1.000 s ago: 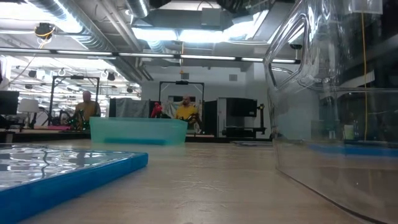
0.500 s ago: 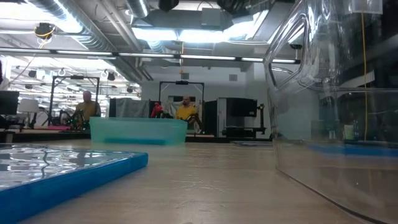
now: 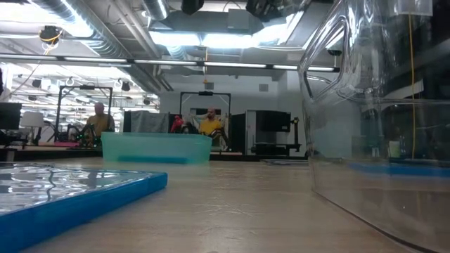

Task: Pick & place jewel cases by type
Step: Put the middle black CD case into the transparent bin

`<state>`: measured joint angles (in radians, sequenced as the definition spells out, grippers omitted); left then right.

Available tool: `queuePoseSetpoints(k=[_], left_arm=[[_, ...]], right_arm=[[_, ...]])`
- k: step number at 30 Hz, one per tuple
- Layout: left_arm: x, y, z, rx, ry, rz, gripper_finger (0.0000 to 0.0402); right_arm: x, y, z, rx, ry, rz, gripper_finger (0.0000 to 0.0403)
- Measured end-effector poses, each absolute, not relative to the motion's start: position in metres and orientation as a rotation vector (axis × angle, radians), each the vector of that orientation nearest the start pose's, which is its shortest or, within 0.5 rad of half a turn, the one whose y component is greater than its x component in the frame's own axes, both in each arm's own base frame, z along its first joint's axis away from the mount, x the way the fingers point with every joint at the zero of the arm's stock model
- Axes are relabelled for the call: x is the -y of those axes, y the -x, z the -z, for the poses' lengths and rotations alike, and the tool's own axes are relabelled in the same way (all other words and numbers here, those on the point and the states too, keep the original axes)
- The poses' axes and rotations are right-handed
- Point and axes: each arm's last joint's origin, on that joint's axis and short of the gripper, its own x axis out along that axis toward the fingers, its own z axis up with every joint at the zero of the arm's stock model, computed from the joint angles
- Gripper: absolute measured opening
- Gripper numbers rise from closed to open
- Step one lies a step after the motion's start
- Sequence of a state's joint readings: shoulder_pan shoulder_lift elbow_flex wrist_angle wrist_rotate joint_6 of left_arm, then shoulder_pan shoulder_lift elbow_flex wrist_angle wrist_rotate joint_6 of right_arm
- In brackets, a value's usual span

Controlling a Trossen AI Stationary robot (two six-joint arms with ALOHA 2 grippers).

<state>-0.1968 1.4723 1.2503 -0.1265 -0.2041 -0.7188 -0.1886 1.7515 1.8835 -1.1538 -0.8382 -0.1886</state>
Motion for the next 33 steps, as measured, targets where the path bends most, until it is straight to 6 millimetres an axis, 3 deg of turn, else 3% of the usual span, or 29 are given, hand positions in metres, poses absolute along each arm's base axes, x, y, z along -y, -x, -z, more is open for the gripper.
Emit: queuePoseSetpoints(k=[7,16,24,33], left_arm=[[0.066,-0.324,-0.346,-0.331,0.662,-0.039,0.0080],[0.087,-0.290,-0.353,-0.505,0.767,0.018,0.0162],[0.098,-0.273,-0.342,-0.621,0.730,-0.097,0.0165],[0.108,-0.263,-0.336,-0.634,0.624,-0.208,0.0153]], right_arm=[[0.045,-0.345,-0.380,-0.843,-0.312,-0.670,0.0022],[0.044,-0.330,-0.371,-1.004,-0.336,-0.654,0.0017],[0.028,-0.311,-0.367,-1.210,-0.416,-0.666,0.0028],[-0.027,-0.310,-0.371,-1.302,-0.492,-0.724,0.0018]])
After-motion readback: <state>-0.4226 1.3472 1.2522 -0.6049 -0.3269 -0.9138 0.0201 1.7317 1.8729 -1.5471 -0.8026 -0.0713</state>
